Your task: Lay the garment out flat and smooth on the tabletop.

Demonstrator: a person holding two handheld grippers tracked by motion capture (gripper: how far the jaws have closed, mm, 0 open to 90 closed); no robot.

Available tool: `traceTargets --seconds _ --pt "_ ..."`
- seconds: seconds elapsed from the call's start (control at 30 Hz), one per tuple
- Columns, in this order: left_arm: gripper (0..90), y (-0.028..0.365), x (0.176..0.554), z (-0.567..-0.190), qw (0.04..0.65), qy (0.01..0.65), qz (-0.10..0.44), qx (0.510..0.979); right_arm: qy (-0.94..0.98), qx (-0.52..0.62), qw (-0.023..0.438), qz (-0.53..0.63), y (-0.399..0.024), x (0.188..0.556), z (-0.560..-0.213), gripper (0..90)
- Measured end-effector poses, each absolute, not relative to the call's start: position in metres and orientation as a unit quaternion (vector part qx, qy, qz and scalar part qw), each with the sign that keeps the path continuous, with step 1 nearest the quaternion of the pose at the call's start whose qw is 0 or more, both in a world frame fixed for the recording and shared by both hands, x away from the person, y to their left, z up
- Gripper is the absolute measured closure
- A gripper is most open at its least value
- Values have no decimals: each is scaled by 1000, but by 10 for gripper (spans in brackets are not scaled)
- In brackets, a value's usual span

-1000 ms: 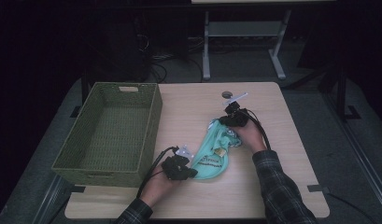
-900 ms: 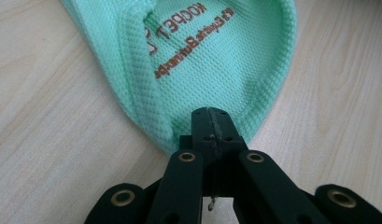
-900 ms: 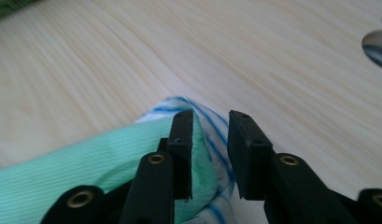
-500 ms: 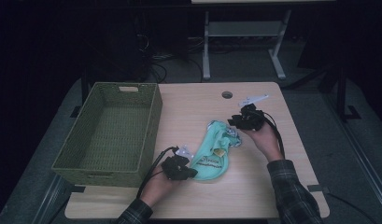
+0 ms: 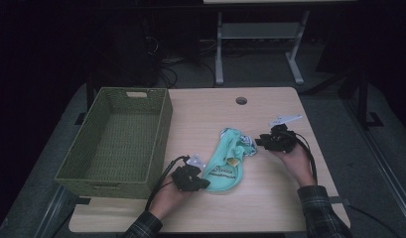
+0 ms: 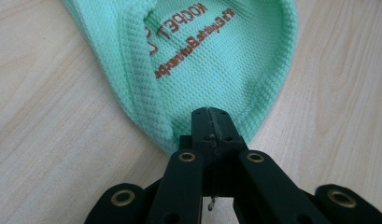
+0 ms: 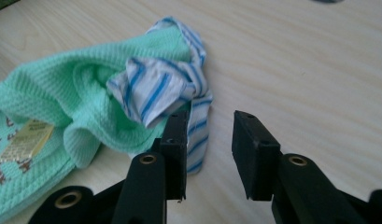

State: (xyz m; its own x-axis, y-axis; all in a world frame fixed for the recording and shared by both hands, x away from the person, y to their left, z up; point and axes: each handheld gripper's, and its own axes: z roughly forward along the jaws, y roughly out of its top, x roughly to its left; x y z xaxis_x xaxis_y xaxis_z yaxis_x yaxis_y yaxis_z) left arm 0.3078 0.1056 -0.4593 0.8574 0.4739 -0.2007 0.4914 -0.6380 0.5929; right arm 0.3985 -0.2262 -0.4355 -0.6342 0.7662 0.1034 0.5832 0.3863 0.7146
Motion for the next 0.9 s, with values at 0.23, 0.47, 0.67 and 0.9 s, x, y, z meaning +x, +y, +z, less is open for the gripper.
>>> traceTargets --seconds 0.23,0.47,0.67,0.9 --pt "896 105 308 -460 335 271 -15 902 818 414 94 387 -222 395 -452 631" --pt "896 105 308 -460 335 270 -16 902 818 418 86 386 -212 398 -463 594" --pt "896 106 308 -459 332 267 -14 905 825 410 94 377 -205 401 -472 724" --pt "896 105 307 -459 332 267 -12 905 827 406 105 375 -203 398 -468 829"
